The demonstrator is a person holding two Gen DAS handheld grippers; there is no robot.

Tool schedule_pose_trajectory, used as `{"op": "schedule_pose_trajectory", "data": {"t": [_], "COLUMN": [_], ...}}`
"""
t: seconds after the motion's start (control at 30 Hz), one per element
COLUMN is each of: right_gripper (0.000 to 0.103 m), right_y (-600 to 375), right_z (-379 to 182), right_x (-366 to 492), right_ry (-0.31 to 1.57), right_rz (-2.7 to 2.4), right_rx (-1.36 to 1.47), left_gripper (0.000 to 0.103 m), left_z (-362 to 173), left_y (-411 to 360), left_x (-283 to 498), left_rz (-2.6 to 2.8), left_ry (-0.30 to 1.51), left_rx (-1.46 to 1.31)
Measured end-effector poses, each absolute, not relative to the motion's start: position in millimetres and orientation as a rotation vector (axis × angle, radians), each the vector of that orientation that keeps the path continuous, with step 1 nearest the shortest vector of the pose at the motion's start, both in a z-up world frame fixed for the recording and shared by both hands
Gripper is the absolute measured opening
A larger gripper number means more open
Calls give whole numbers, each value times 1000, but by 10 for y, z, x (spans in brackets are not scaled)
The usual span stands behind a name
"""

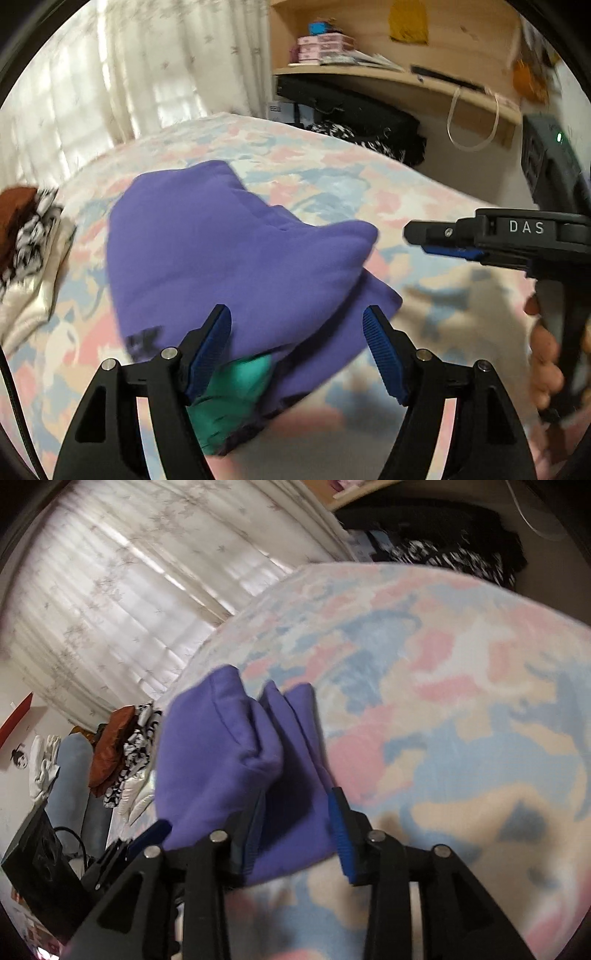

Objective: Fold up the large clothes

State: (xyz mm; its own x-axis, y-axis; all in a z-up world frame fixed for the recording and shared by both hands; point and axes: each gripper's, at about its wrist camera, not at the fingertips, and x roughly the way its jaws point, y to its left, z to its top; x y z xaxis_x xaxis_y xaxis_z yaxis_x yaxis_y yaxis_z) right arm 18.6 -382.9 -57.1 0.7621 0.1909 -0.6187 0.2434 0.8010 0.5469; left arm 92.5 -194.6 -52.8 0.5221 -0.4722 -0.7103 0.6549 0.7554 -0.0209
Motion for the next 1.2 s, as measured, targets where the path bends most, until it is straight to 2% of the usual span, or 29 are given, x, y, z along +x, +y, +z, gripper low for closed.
{"op": "schedule_pose_trajectory", "data": {"t": [0.1, 0.23, 0.37, 0.47, 0.57, 0.87, 0.93, 0.97, 1.0, 1.13, 1.2], "right_gripper": [47, 51, 59, 59, 59, 58, 41, 20, 14, 12, 12], "right_y": [-3840, -3875, -3875, -3846, -3790, -3658, -3577, -3539, -3525, -3694, -3746], "right_z": [-392, -275, -317, -512, -688, -1174, -1133, -1091, -1038, -754, -642], "right_x": [320, 752, 1305, 1799, 2103, 2498, 2438, 2388, 2312, 1922, 1735], "right_ry": [715, 779, 875, 986, 1055, 1152, 1107, 1086, 1060, 933, 901], "right_rz": [6, 104, 189, 275, 297, 464, 469, 459, 448, 399, 360], "right_rx": [611, 596, 600, 645, 656, 774, 711, 665, 638, 636, 611], "left_gripper": [72, 73, 73, 73, 84, 95, 96, 96, 96, 97, 102], "left_z": [-366, -349, -526, -644, -671, -741, -745, -744, -742, -750, -780], "left_y": [-1600, -1265, -1209, -1327, -1443, -1681, -1676, -1675, -1681, -1884, -2036], "left_x": [1149, 1615, 2021, 2260, 2424, 2628, 2631, 2634, 2631, 2532, 2476], "left_rz": [-645, -537, -506, -533, -556, -562, -566, -569, -573, -599, -601], "left_ry": [809, 851, 902, 899, 871, 840, 840, 845, 847, 847, 840], "left_rx": [186, 161, 168, 189, 180, 287, 288, 285, 284, 353, 408]}}
